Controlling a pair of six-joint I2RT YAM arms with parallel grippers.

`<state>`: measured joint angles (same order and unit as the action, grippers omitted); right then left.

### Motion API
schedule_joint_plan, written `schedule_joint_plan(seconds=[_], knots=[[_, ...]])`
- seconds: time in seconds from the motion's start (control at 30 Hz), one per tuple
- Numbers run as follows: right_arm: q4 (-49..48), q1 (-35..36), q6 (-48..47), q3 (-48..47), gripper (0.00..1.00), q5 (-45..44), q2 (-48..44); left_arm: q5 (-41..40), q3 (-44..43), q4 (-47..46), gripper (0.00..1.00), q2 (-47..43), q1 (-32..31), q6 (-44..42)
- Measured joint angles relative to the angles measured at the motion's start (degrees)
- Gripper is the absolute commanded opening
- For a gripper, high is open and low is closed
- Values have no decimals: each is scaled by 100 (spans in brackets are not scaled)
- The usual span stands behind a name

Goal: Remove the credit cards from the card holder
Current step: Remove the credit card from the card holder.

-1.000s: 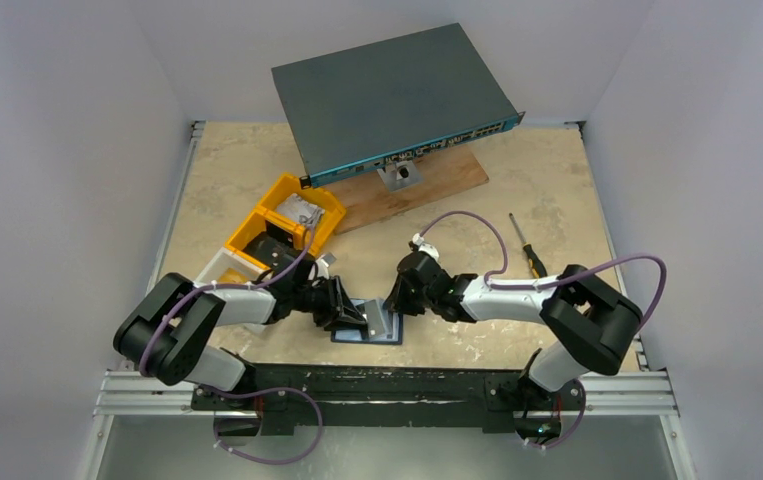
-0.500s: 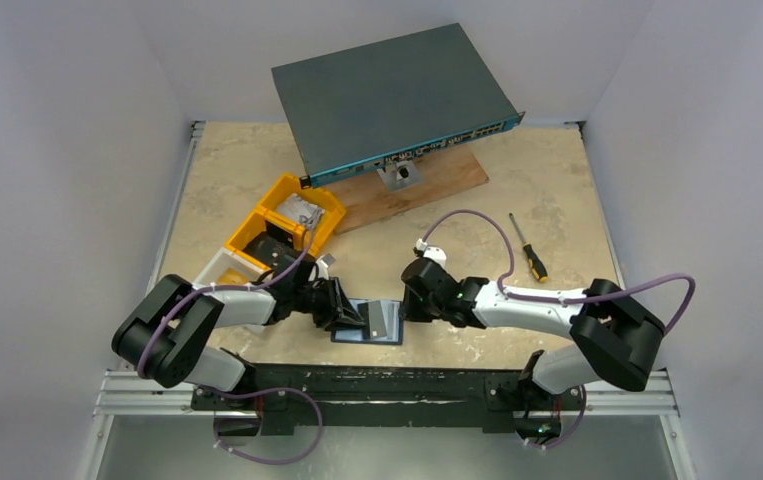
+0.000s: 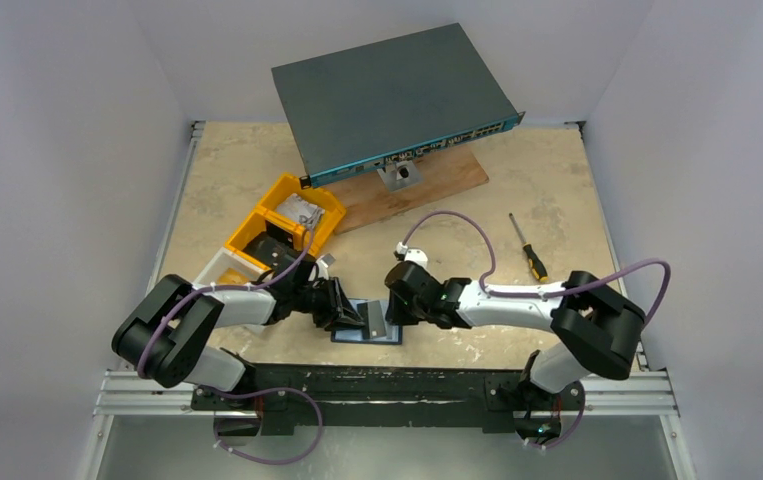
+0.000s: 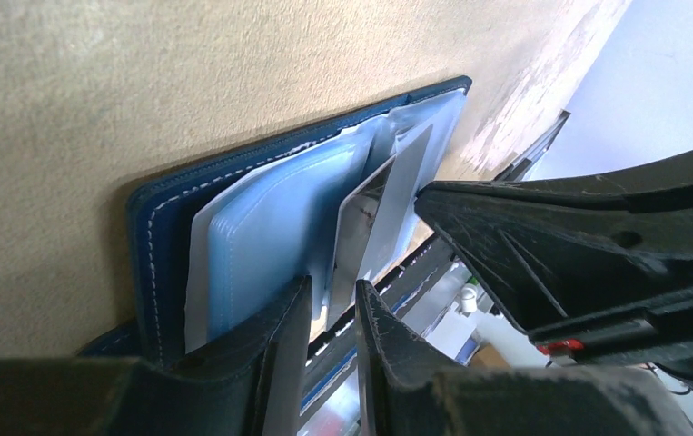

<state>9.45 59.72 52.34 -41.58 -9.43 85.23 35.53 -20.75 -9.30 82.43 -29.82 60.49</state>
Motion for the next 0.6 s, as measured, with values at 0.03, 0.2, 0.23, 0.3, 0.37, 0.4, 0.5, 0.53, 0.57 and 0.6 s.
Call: schedule_joint_plan(seconds=[0.03,0.2,0.23,0.3,0.37,0.4,0.5,0.53,0.57,0.6], knots=[[-66,0,26,-7,7,0,114,0,-2,2,25,0,0,-2],[-481,2,4,-114,5,153,402,2,-7,11,25,0,0,-2],[-529,4,4,-140,5,177,450,4,-9,11,25,0,0,-2],[-627,20,0,-170,5,236,531,4,-13,11,24,0,0,0],[-682,33,-2,-173,5,297,557,4,-13,13,22,0,0,0],[-686,35,-9,-173,5,304,557,4,-13,13,19,0,0,0],[-688,35,-11,-173,4,313,560,-2,-15,70,4,-15,0,-2],[-691,35,-11,-173,4,313,560,-24,-15,114,0,-31,0,-4],[-695,35,-9,-170,4,315,562,-46,-15,155,0,-55,0,-9],[-702,35,-4,-166,4,317,564,-55,-17,186,0,-87,0,0]])
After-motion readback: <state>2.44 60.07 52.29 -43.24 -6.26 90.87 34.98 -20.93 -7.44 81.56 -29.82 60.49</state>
